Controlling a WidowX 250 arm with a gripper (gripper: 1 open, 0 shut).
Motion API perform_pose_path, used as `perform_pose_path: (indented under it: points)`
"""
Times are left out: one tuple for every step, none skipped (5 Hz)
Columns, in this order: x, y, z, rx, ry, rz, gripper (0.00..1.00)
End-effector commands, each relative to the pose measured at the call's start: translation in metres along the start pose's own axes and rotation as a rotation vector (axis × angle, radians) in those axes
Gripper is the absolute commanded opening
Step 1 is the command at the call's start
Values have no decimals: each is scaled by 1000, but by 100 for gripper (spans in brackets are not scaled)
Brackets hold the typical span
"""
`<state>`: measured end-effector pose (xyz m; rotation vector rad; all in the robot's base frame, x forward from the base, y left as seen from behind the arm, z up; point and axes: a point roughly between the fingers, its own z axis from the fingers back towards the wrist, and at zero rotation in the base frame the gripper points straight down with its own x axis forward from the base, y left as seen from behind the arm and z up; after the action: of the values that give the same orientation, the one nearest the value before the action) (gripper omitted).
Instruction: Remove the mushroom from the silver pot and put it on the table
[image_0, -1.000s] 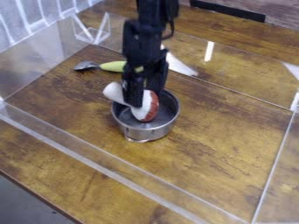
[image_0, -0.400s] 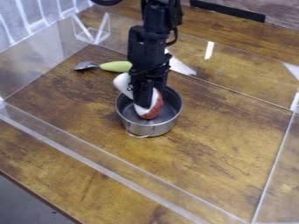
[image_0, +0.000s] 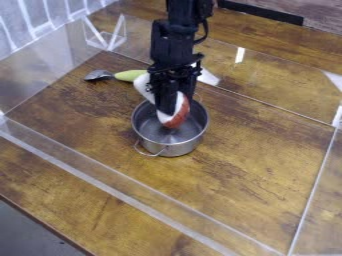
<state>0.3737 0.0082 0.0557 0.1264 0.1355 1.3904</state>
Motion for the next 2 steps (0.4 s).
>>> perform_pose_path:
  points:
    - [17, 14, 41, -90, -25, -60, 0]
    - [22, 20, 52, -93, -27, -85, 0]
